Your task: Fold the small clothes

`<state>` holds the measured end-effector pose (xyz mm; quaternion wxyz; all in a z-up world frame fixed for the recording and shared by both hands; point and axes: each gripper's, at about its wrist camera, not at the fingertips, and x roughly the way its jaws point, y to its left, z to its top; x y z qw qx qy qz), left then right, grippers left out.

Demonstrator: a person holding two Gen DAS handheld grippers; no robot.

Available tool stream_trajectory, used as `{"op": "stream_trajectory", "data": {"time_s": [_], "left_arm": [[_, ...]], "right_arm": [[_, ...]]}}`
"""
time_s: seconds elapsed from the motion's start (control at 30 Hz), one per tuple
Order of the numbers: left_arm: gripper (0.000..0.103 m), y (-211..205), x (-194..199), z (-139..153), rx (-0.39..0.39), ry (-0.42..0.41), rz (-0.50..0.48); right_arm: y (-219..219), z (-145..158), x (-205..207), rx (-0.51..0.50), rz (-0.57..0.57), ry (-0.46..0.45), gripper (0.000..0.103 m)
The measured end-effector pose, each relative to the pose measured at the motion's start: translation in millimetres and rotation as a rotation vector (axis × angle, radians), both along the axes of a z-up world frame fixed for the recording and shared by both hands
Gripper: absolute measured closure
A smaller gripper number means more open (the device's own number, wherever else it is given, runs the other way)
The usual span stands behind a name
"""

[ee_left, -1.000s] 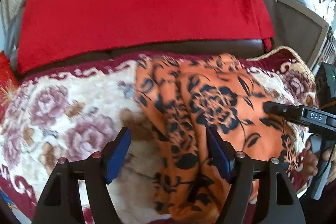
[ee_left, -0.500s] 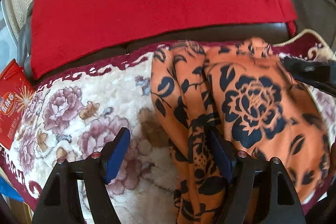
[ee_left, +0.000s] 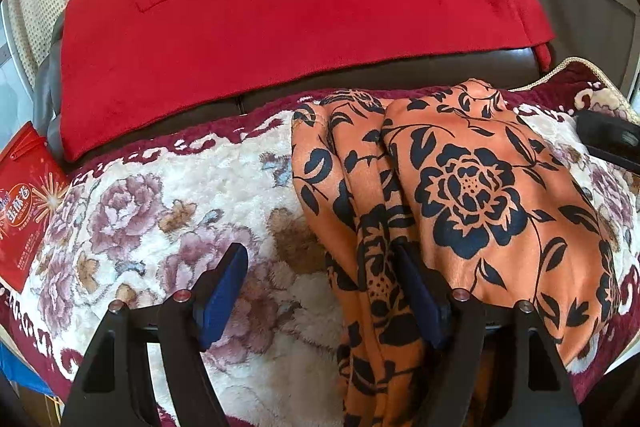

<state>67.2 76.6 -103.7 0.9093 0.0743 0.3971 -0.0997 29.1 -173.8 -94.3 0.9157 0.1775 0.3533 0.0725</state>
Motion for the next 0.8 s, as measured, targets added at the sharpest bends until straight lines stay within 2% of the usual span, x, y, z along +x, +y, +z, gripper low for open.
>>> {"op": "stream_trajectory", "data": {"time_s": [0.07,0.13,0.17,0.33,0.4,0.5,0.7,0.73,0.8], "left_arm": [[0.027,0.7,-0.4,0.1,-0.003,0.001,-0.003],[0.026,1.1,-1.4,-0.7,-0.003,-0.002,-0.004],[0.026,1.6,-2.8,-0.6,-0.002,-0.004,-0.006],[0.025,2.5,-4.0,-3.9,0.002,-0.006,-0.008],[0.025,3.1,-3.7,-4.0,-0.004,-0.004,-0.007],[0.025,3.7,-3.8,-2.7,-0.015,0.0,-0.006],[0.025,4.9,-5.2,1.0,-0.03,-0.004,0.002],[0.025,4.1,-5.6,0.8,-0.023,-0.007,0.002],[0.023,1.8,-4.7,-2.6,-0.009,-0.005,0.0]], "right_arm": [[10.0,6.0,-9.2,-0.025,0.009,-0.016,0.039],[17.0,4.8,-25.0,-0.056,0.022,-0.011,0.061],[23.8,1.3,-29.9,-0.077,0.024,-0.001,0.066],[33.1,-47.8,-22.1,-0.116,0.06,0.16,0.065],[35.4,-46.1,-22.1,-0.135,0.063,0.145,0.065],[32.5,-36.1,-23.5,-0.101,0.066,0.118,0.065],[24.1,-22.0,-28.4,-0.055,0.002,0.015,0.065],[23.3,-23.4,-24.1,-0.044,-0.009,0.019,0.065],[22.2,-36.8,-11.5,-0.027,-0.004,0.088,0.064]]}}
